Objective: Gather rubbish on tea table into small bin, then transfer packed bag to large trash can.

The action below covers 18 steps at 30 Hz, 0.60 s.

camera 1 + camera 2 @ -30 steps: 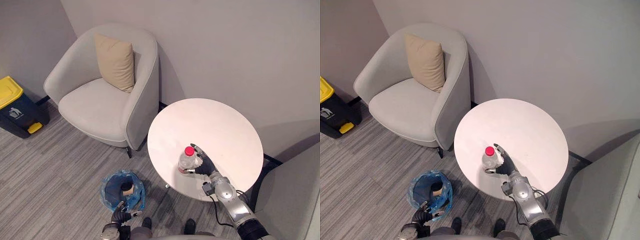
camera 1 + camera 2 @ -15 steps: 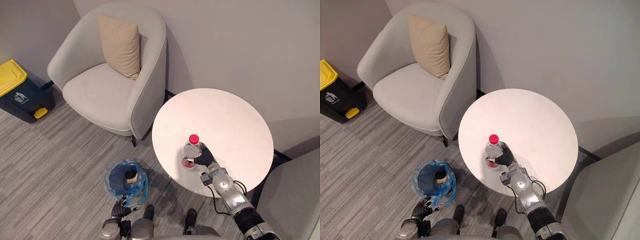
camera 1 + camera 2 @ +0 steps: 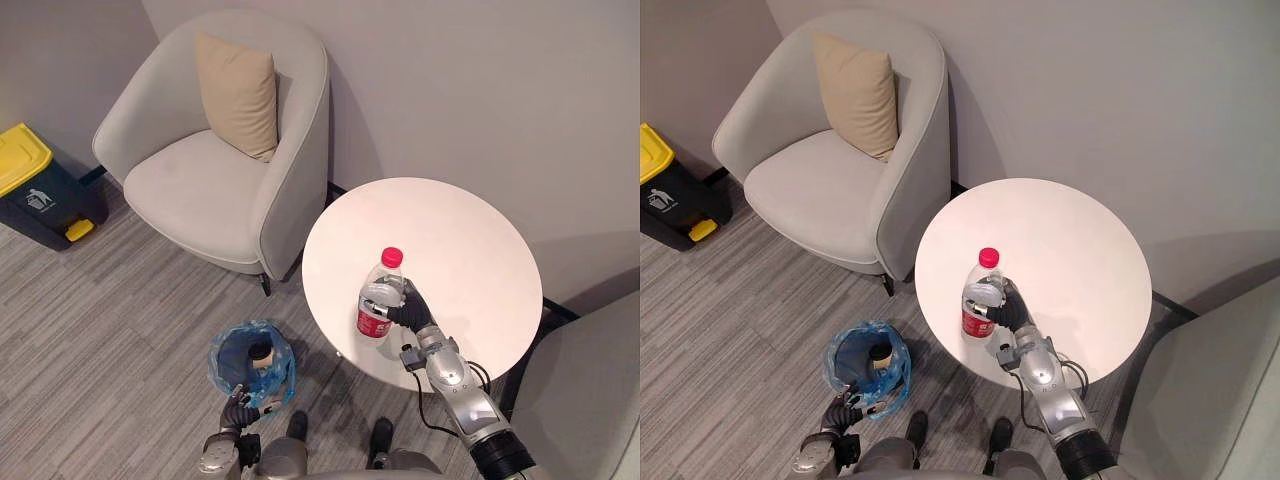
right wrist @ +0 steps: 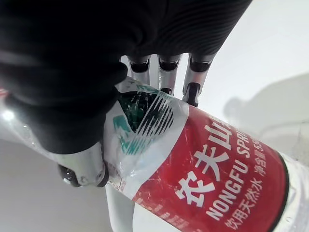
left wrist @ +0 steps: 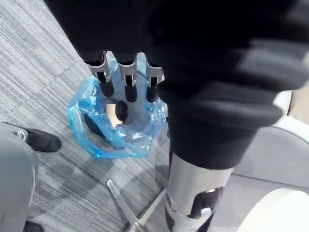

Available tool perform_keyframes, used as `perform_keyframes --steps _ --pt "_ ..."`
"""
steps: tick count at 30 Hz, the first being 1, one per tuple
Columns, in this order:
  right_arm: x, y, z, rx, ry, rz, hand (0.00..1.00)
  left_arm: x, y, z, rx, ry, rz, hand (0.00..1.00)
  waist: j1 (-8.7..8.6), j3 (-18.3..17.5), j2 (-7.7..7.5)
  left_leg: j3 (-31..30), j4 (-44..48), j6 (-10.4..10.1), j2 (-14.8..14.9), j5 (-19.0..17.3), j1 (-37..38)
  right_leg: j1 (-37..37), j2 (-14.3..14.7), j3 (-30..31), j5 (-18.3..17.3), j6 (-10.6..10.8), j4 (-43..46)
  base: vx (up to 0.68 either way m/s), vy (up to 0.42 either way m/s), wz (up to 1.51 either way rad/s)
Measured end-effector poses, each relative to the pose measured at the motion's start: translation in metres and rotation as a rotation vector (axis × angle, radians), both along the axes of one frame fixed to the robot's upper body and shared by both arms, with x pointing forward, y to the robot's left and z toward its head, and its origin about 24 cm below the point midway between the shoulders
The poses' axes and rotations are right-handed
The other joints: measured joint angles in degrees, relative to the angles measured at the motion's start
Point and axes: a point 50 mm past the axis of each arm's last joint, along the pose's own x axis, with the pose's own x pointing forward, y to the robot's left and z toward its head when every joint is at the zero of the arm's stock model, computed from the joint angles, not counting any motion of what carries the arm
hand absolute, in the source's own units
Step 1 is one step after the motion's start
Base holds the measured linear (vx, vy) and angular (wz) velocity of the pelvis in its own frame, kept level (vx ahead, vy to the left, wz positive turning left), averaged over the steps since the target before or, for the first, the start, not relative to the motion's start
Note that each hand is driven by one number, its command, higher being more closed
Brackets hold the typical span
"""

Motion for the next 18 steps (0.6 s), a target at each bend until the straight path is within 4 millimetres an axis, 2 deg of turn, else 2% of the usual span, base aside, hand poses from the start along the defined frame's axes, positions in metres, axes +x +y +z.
perform_keyframes --steps 9,14,16,18 --pt "-0.014 0.013 0.023 0.048 -0.107 0.095 1.00 -0.006 0.001 -0.003 -0.003 0.025 0.004 0.00 -0.02 -0.29 0.00 0.15 0.23 -0.01 0.10 -0.01 1.71 1.82 0.10 0.28 0.10 -0.10 -0.11 -0.03 0.005 -0.01" --pt "-0.015 0.018 0.023 0.048 -0.103 0.129 1.00 -0.014 0.001 -0.009 -0.005 0.066 0.007 0.00 -0.03 -1.15 0.47 -0.36 0.40 -0.04 0.01 0.02 2.05 2.70 0.07 -0.38 0.14 -0.12 -0.37 -0.01 0.003 0.06" --pt "-0.017 0.022 0.023 0.044 -0.102 0.149 1.00 -0.017 0.001 -0.012 -0.005 0.081 0.007 0.00 -0.09 -1.42 0.85 -1.91 0.72 -0.09 -0.20 0.04 1.57 3.78 0.03 -1.84 0.10 -0.11 -0.89 -0.02 -0.001 0.34" --pt "-0.020 0.025 0.032 0.045 -0.152 0.171 1.00 -0.018 0.000 -0.012 -0.008 0.081 0.005 0.00 0.02 -1.46 1.40 -4.99 1.42 -0.60 -0.62 0.54 -0.19 3.87 -0.08 -4.97 -0.37 -0.21 -0.74 -0.02 -0.013 0.71"
